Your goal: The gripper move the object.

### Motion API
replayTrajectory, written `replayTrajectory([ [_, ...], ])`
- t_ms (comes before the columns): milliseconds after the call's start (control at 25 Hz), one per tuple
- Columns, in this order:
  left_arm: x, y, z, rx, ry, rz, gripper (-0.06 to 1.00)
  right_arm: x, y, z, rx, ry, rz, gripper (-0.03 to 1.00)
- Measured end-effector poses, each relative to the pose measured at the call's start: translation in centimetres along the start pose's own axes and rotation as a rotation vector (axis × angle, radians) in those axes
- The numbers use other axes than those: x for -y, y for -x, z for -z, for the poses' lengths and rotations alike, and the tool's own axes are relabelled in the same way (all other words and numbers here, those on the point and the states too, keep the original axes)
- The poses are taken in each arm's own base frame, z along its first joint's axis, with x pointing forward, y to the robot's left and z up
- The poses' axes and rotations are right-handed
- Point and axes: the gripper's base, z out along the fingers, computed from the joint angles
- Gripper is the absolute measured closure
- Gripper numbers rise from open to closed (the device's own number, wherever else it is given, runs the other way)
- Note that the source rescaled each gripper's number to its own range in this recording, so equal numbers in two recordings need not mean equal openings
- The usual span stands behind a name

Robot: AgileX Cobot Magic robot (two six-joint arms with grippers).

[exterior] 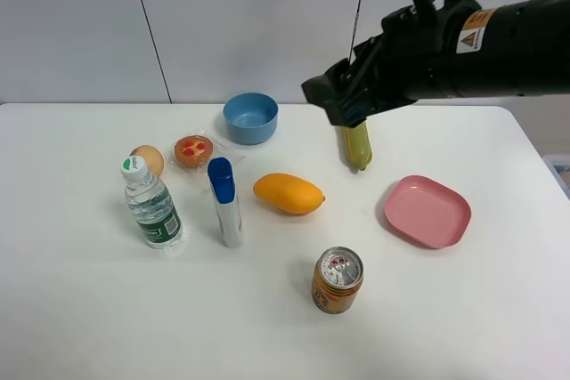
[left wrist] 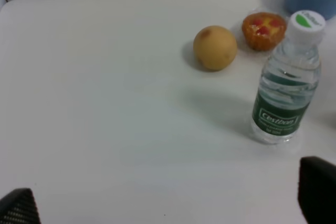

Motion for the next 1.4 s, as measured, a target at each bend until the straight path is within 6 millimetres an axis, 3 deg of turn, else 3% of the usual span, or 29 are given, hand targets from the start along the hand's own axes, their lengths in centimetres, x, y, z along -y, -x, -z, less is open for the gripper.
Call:
replayTrajectory([
  [160, 0.0, 0.0, 0.0, 0.000, 0.000, 0.000, -0.06, 4.4, -1.0, 0.7, -0.049, -0.137, -0.078, 0.39],
  [320, 0.0, 0.0, 0.0, 0.000, 0.000, 0.000, -0.06, 7.9, -2.3, 2.9, -0.123, -0.263, -0.126, 0.39],
  [360, 0.0, 0.0, 0.0, 0.000, 0.000, 0.000, -0.06, 7.9, -2.3, 2.9, -0.123, -0.263, -0.126, 0.39],
  [560, 0.0, 0.0, 0.0, 0.000, 0.000, 0.000, -0.06, 9.5, -3.7, 7.4, -0.232, -0.353, -0.208, 0.39],
  [720, 0.0, 0.0, 0.0, 0.000, 0.000, 0.000, -0.06, 9.5, -5.1, 11.7, -0.346, -0.430, -0.248, 0.39],
  [920, 0.0, 0.0, 0.0, 0.000, 0.000, 0.000, -0.06, 8.0, -6.1, 16.7, -0.457, -0.549, -0.200, 0.39],
  [1200, 0.0, 0.0, 0.0, 0.000, 0.000, 0.000, -0.06, 5.0, -6.5, 21.4, -0.396, -0.643, -0.164, 0.39],
  [1320, 0.0, 0.0, 0.0, 0.000, 0.000, 0.000, -0.06, 4.2, -6.8, 23.0, -0.363, -0.706, -0.185, 0.27],
  [1400, 0.0, 0.0, 0.0, 0.000, 0.000, 0.000, -0.06, 3.8, -7.0, 23.8, -0.352, -0.742, -0.211, 0.09],
])
